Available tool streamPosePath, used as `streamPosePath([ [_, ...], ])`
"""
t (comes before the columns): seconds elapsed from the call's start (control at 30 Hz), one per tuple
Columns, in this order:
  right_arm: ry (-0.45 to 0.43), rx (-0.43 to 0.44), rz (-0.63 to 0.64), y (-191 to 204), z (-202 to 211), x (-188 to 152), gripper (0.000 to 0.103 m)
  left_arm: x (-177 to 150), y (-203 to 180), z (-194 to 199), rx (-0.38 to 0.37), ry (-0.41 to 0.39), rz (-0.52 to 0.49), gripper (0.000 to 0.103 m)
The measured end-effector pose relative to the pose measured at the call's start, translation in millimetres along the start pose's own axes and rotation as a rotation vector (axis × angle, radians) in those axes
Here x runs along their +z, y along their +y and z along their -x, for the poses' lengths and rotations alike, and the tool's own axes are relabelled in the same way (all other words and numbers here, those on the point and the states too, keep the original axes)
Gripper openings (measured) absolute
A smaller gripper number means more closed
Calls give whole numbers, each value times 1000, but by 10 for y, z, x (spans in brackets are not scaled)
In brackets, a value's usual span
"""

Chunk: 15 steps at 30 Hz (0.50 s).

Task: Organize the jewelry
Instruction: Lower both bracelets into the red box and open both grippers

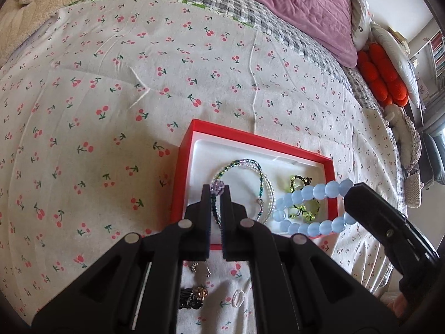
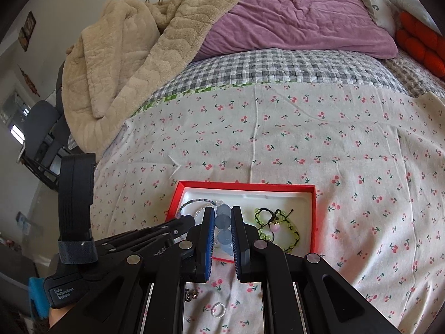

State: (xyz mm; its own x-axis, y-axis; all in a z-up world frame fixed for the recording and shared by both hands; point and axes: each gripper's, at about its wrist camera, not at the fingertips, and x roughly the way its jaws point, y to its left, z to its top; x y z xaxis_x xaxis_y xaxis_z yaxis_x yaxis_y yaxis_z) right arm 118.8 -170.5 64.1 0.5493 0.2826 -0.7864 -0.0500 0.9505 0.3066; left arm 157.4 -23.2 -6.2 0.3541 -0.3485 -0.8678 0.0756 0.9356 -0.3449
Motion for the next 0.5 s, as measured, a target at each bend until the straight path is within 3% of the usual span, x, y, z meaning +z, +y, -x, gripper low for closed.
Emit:
streamPosePath([
  [0.13,9,13,2,18,-51,6,12,6,-22,-20,5,-2,-7,6],
  [0.5,26,-56,-11,-163,-115,28,12,17,-61,-9,25,-4,-41,6],
])
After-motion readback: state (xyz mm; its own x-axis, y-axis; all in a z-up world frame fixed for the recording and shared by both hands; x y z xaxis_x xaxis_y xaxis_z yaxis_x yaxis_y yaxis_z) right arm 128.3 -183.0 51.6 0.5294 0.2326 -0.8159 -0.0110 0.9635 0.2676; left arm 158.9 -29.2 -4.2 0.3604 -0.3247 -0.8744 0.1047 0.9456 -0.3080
